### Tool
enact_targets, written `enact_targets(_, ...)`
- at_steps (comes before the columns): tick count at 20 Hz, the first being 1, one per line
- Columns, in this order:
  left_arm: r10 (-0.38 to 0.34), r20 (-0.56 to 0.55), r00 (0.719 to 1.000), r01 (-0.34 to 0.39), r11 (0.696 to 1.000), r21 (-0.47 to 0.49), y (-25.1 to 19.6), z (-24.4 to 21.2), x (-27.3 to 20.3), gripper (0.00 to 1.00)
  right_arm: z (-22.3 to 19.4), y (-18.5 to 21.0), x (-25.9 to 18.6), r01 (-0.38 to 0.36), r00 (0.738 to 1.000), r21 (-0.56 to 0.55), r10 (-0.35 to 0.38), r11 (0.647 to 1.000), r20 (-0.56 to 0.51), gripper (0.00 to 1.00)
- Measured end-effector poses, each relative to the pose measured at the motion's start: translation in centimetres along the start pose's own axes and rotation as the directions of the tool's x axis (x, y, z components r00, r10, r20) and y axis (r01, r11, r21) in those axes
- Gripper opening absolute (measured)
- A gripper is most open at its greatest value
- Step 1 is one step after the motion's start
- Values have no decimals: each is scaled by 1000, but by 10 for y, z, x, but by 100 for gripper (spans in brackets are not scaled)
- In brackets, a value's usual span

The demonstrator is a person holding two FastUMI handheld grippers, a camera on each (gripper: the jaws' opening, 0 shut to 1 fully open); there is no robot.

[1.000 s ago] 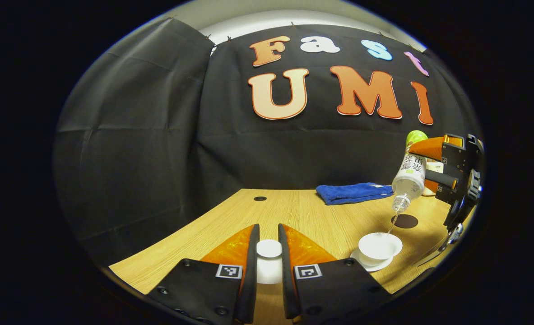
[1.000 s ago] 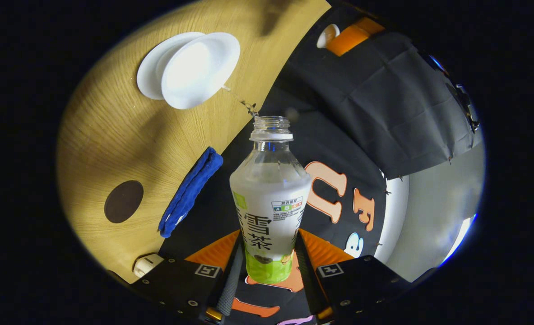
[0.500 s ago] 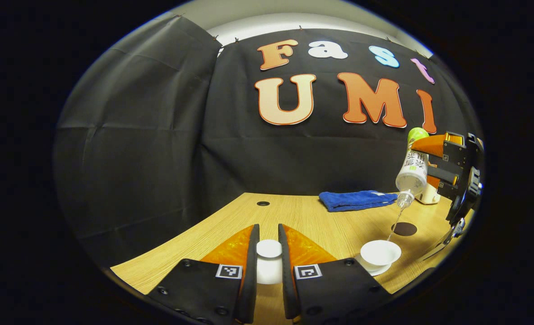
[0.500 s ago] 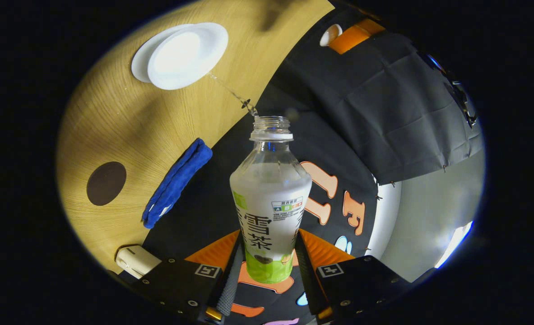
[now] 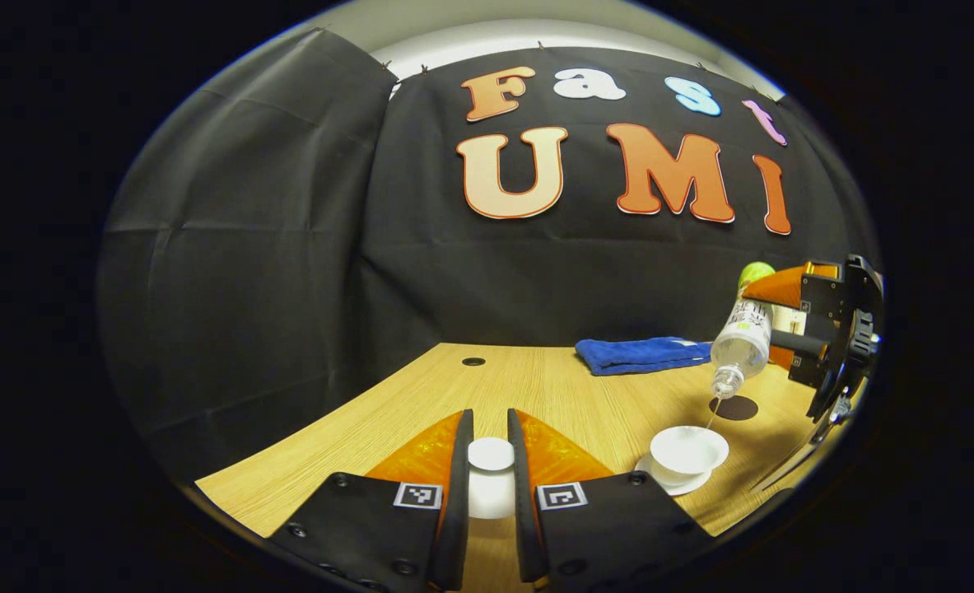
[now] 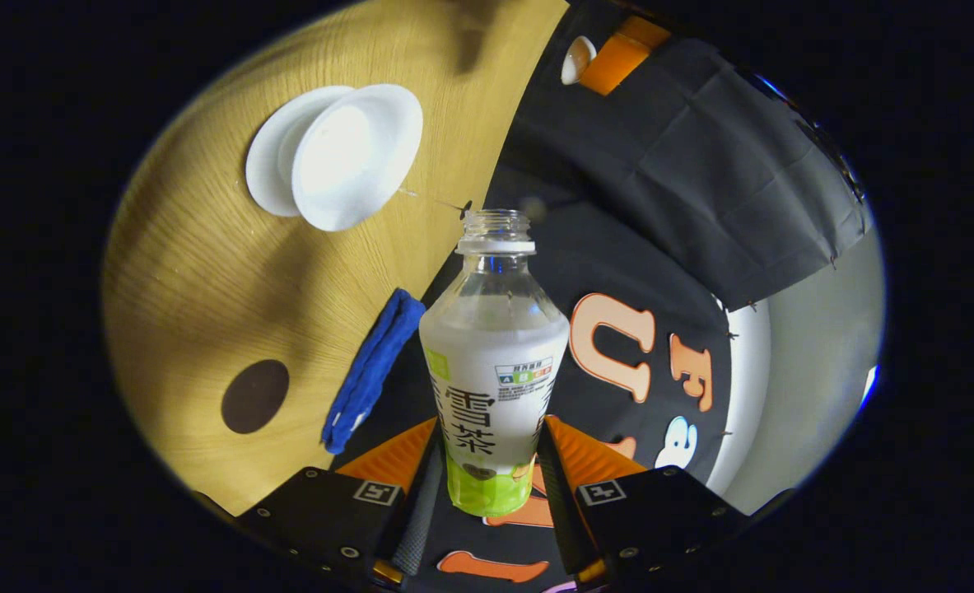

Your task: Open the teacup lid with one hand, grasp the water bottle and pour water into the teacup with the other hand; after pouring, place the water bottle on the coaster and then close the teacup lid.

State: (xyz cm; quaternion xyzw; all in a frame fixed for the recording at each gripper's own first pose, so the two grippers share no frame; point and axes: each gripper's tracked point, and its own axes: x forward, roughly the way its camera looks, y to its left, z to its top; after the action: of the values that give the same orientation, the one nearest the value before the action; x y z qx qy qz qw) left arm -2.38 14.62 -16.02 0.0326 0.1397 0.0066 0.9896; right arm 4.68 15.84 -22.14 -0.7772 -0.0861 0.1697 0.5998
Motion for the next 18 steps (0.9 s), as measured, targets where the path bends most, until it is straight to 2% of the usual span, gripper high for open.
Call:
enact_targets(3,-1,-36,999,1,1000,-9,-1,-16,3,28,3,37,0,-103,995,139,102,985,10,64)
enact_targets(4,2,-45,999,-2,1000,-8,0,-19,3,28,5,43,-2,-111,994,187,111,976,10,64)
enact_targets(6,11,-48,999,-11,1000,-9,2,-23,5,28,8,50,-4,-95,995,304,101,948,-1,64)
enact_targets(10,17,-60,998,-17,1000,-4,3,-27,5,28,11,54,2,-71,996,512,92,856,-15,64)
enact_targets(11,17,-52,999,-17,1000,-5,3,-25,4,28,11,54,3,-67,995,572,95,817,-19,64)
enact_targets(14,7,-46,999,-7,1000,-15,-3,-23,5,28,2,53,7,-45,992,744,116,666,-43,65)
enact_targets(16,-4,-48,999,4,1000,-6,-8,-24,5,26,-5,49,2,-5,990,817,117,577,-76,65)
enact_targets(18,-17,-50,999,16,1000,-6,-12,-26,5,28,-21,50,-2,46,987,880,116,472,-114,65)
